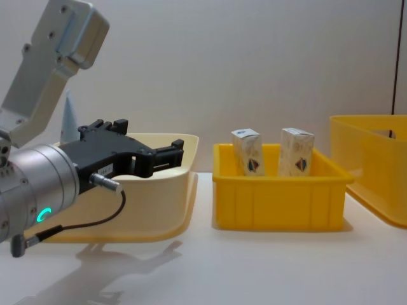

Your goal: Bimanual collaborative sorting of washing and personal care products

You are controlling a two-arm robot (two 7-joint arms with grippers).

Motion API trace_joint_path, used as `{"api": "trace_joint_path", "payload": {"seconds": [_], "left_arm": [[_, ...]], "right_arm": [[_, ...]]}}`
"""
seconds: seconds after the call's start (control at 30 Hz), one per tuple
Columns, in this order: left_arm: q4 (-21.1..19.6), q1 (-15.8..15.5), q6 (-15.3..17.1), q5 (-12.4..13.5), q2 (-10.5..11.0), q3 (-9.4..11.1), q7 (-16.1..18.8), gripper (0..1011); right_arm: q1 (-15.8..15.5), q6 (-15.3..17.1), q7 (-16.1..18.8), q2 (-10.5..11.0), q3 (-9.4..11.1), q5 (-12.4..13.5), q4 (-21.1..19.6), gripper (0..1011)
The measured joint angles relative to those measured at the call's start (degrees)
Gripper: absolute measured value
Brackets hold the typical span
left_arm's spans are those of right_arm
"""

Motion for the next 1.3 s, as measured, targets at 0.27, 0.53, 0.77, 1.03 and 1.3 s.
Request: {"api": "trace_joint_path", "payload": {"seconds": [0.27,0.53,0.77,1.03,1.3], "left_arm": [[0.0,0.0,0.0,0.0,0.0,0.0,0.0,1003],[0.0,0.0,0.0,0.0,0.0,0.0,0.0,1003],[0.0,0.0,0.0,0.0,0.0,0.0,0.0,1003],[0.01,0.0,0.0,0.0,0.0,0.0,0.0,1004],[0.01,0.0,0.0,0.0,0.0,0.0,0.0,1003]], "right_arm": [[-2.21,0.19,1.23,1.5,-1.98,1.88,-1.45,1001],[-6.47,0.7,3.65,4.27,-5.76,5.48,-4.2,1001],[-10.25,1.16,5.75,6.75,-9.09,8.65,-6.63,1001],[-14.64,1.63,8.22,9.65,-12.95,12.41,-9.44,1001],[-17.69,1.94,9.94,11.63,-15.63,15.02,-11.4,1000]]}}
